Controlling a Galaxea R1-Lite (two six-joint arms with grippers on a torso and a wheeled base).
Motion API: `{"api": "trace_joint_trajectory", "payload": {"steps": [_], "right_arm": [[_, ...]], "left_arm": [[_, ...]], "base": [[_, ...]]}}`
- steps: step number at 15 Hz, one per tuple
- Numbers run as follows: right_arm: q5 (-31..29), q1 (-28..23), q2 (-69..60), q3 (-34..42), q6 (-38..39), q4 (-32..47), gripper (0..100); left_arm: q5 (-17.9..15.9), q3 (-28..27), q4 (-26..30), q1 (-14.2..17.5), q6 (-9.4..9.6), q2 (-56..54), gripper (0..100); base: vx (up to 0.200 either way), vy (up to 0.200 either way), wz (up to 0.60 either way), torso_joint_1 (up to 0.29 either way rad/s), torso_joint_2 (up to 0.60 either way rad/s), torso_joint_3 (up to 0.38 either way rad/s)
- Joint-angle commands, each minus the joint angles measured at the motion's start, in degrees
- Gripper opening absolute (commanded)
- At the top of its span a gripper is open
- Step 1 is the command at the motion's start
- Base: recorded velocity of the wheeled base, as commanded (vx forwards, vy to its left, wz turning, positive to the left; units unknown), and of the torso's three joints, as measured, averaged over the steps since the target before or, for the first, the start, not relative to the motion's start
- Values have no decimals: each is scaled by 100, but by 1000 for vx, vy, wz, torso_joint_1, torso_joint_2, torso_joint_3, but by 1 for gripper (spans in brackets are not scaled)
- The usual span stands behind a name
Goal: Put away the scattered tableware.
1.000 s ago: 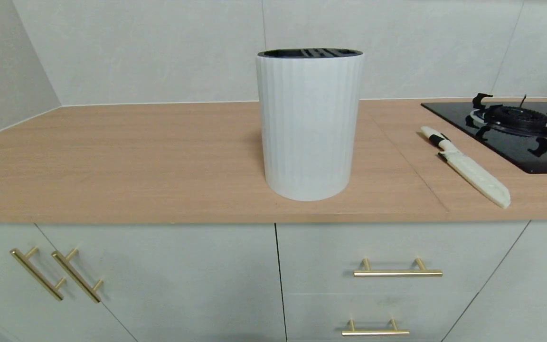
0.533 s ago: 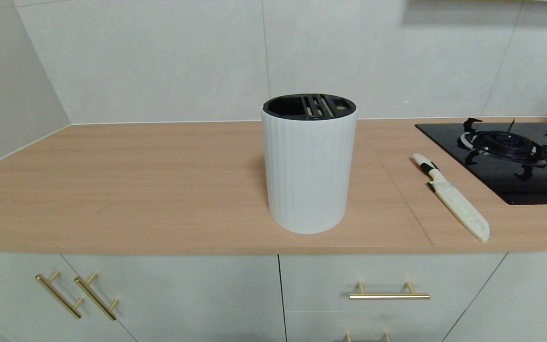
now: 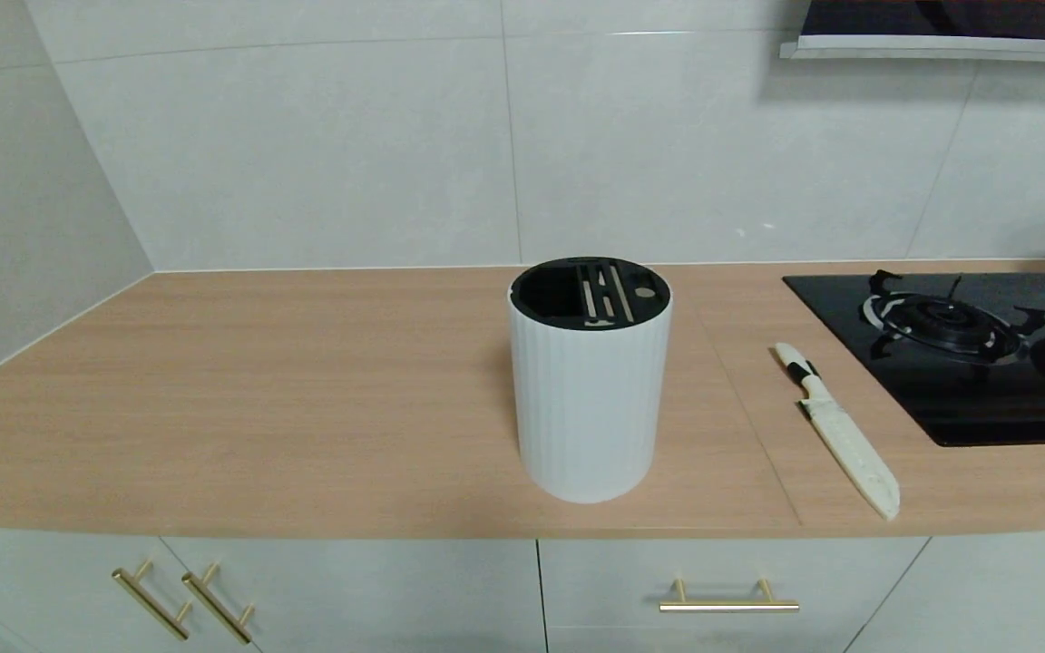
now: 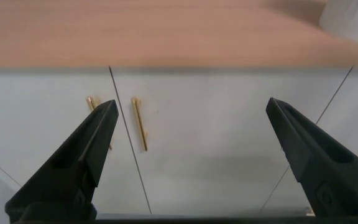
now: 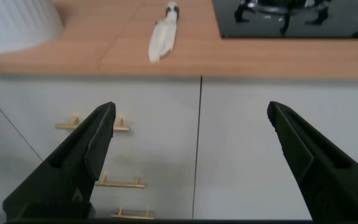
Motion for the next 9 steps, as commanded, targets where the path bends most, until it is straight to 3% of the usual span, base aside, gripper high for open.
{"api": "trace_joint_trajectory", "payload": {"steps": [1, 9], "right_arm": [[8, 2, 7, 0, -9, -2, 100], [-1, 2, 7, 0, 0, -2, 100]], "left_arm": [[1, 0, -1, 2, -1, 9, 100], [1, 0, -1, 2, -1, 9, 100]], "base": [[0, 0, 0, 232, -515, -286], [0, 0, 0, 258, -556, -302]]}}
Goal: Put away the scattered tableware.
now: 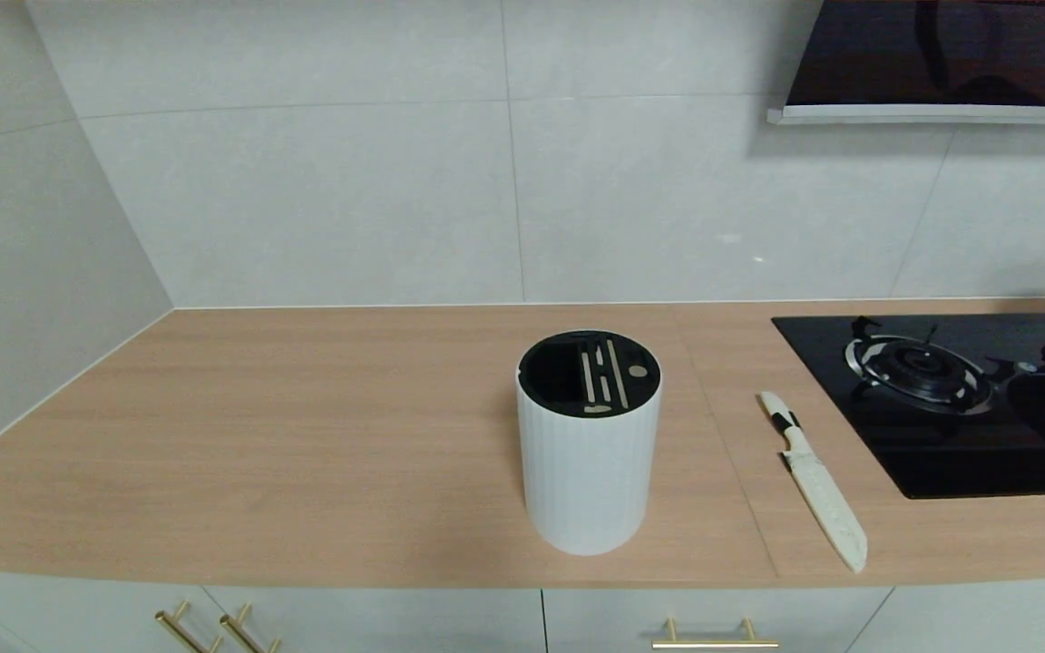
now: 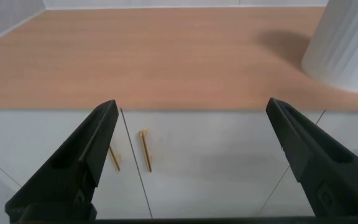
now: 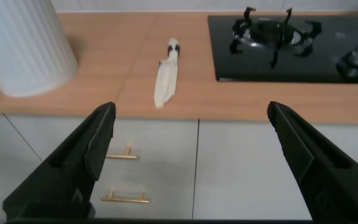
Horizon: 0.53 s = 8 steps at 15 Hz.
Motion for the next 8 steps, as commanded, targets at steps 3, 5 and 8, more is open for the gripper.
{"api": "trace_joint_trajectory", "payload": {"steps": [3, 5, 8], "right_arm": [[-5, 4, 7, 0, 0, -4, 100], [-5, 4, 7, 0, -9, -4, 100], [-5, 4, 7, 0, 0, -4, 100]], "left_arm": [[4, 0, -1, 2, -1, 9, 100], [4, 0, -1, 2, -1, 9, 100], [4, 0, -1, 2, -1, 9, 100]], "base": [[0, 0, 0, 272, -584, -299], [0, 0, 0, 217, -444, -244], [0, 0, 0, 167, -347, -175]]}}
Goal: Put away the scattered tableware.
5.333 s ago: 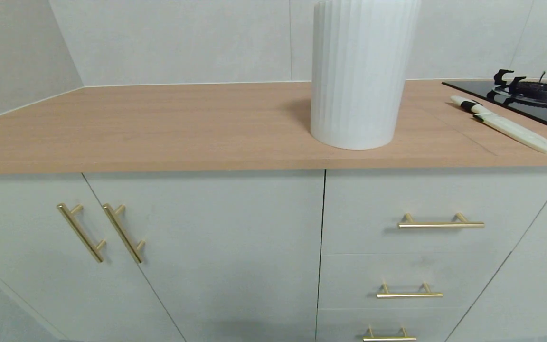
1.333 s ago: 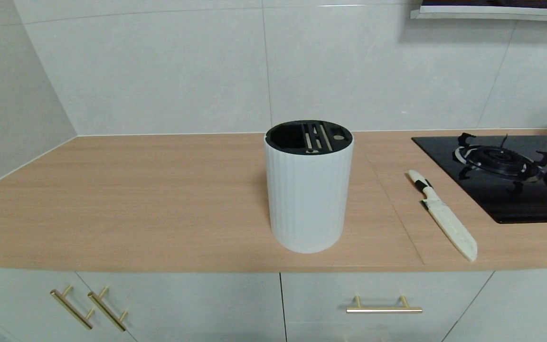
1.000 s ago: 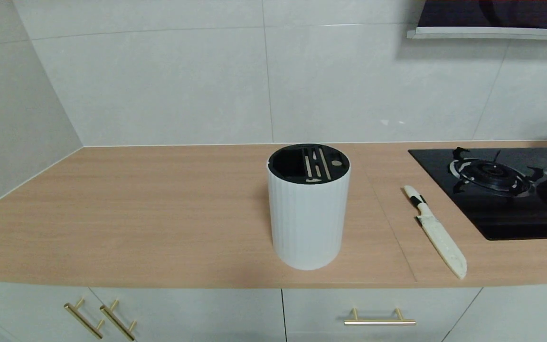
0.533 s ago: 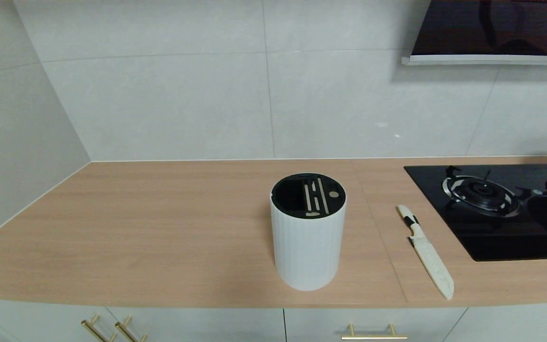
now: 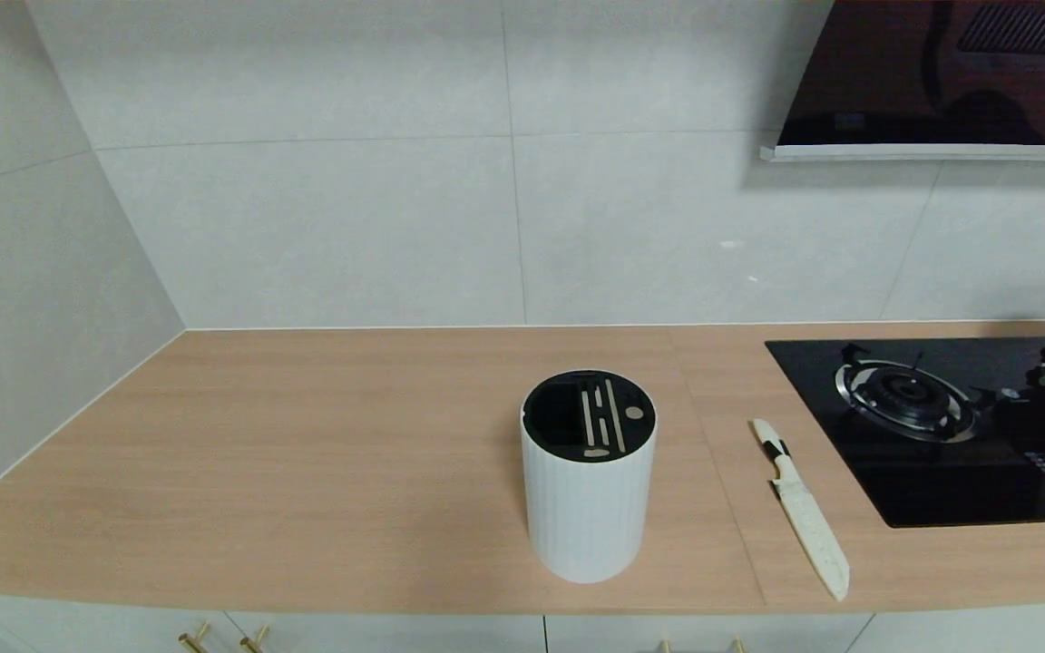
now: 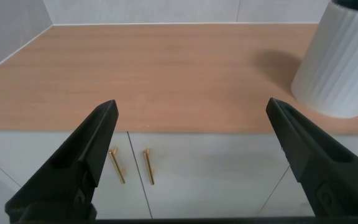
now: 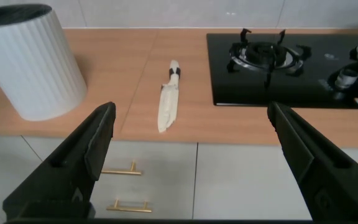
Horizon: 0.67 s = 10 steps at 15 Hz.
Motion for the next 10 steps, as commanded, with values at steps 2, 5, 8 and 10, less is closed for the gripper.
{"api": "trace_joint_trajectory", "payload": {"steps": [2, 5, 8, 10], "right_arm": [[-3, 4, 7, 0, 0, -2, 100], [-3, 4, 7, 0, 0, -2, 100], [-3, 4, 7, 0, -9, -2, 100], [-3, 4, 7, 0, -35, -11, 100]], "left_arm": [[4, 0, -1, 2, -1, 9, 100], [4, 0, -1, 2, 7, 9, 100], [4, 0, -1, 2, -1, 9, 100], [4, 0, -1, 2, -1, 9, 100]], "base": [[0, 0, 0, 16, -30, -18], [0, 0, 0, 0, 0, 0], [0, 0, 0, 0, 0, 0], [0, 0, 0, 0, 0, 0]]}}
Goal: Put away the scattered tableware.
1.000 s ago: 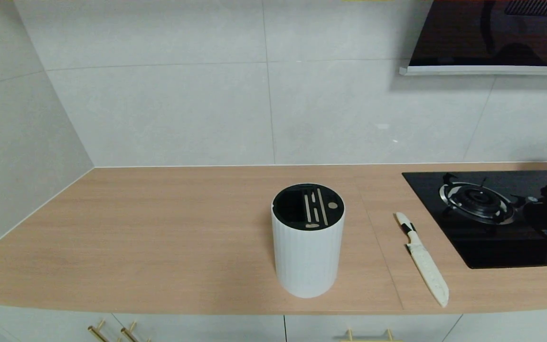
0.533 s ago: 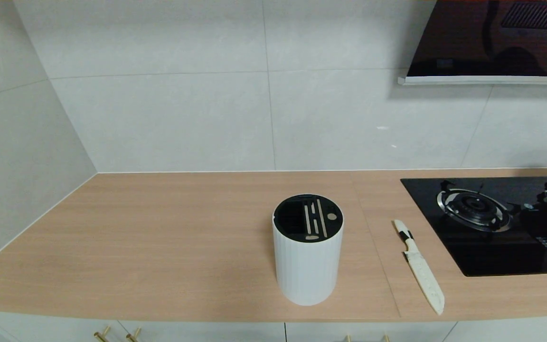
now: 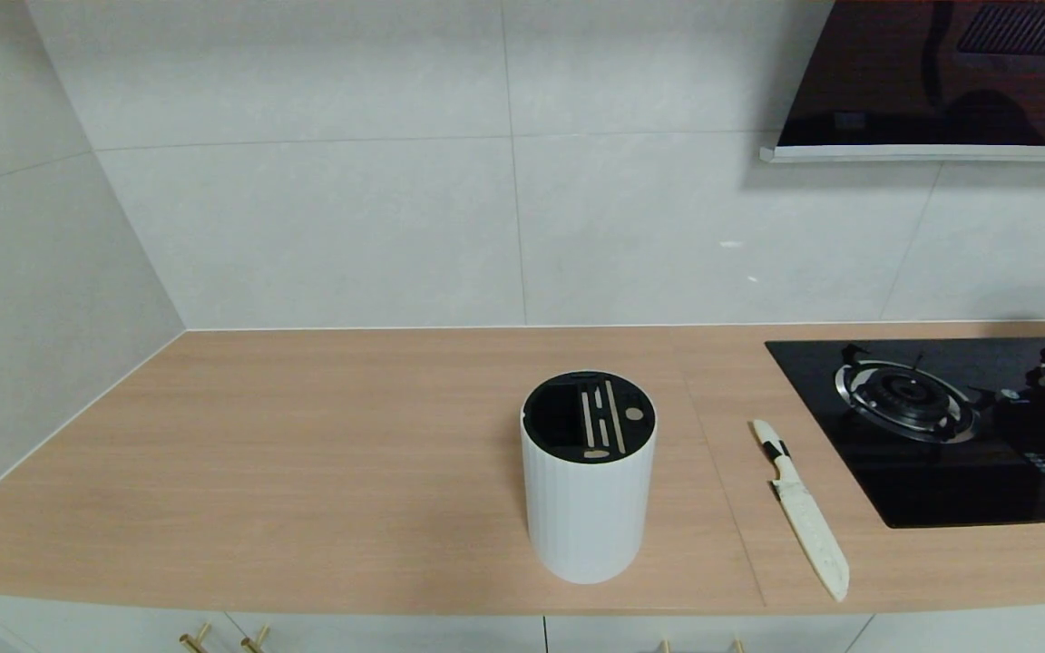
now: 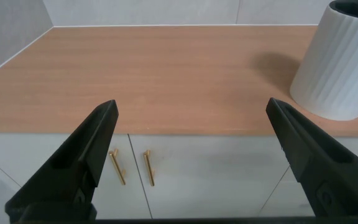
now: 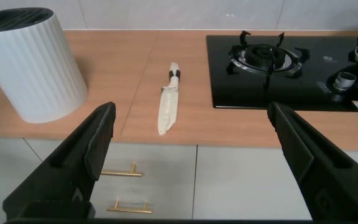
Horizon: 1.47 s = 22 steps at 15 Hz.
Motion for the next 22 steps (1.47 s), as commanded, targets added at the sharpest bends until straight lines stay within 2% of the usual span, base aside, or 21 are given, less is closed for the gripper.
{"api": "trace_joint_trajectory", "payload": {"steps": [1, 2, 3, 5, 7, 9, 13, 19, 22], "right_arm": [[-20, 2, 7, 0, -73, -14, 100], [-29, 2, 7, -62, -125, -58, 100], [24, 2, 7, -527, -90, -102, 100], [156, 125, 570, -1011, -90, 232, 100], [455, 371, 1827, -1354, -90, 240, 100], [472, 556, 3075, -1661, -125, 170, 100], [419, 749, 5377, -2206, -116, -568, 100], [173, 969, 7715, -2777, -99, -1377, 100], [138, 978, 8717, -2786, -99, -2405, 100]], "left_arm": [[1, 0, -1, 2, -1, 9, 100], [1, 0, -1, 2, -1, 9, 100], [1, 0, -1, 2, -1, 9, 100], [1, 0, -1, 2, -1, 9, 100], [1, 0, -1, 2, -1, 9, 100], [1, 0, -1, 2, -1, 9, 100], [1, 0, -1, 2, -1, 9, 100], [1, 0, -1, 2, 7, 9, 100], [1, 0, -1, 2, 7, 9, 100]], "base": [[0, 0, 0, 0, 0, 0], [0, 0, 0, 0, 0, 0], [0, 0, 0, 0, 0, 0], [0, 0, 0, 0, 0, 0], [0, 0, 0, 0, 0, 0], [0, 0, 0, 0, 0, 0], [0, 0, 0, 0, 0, 0], [0, 0, 0, 0, 0, 0], [0, 0, 0, 0, 0, 0]]}}
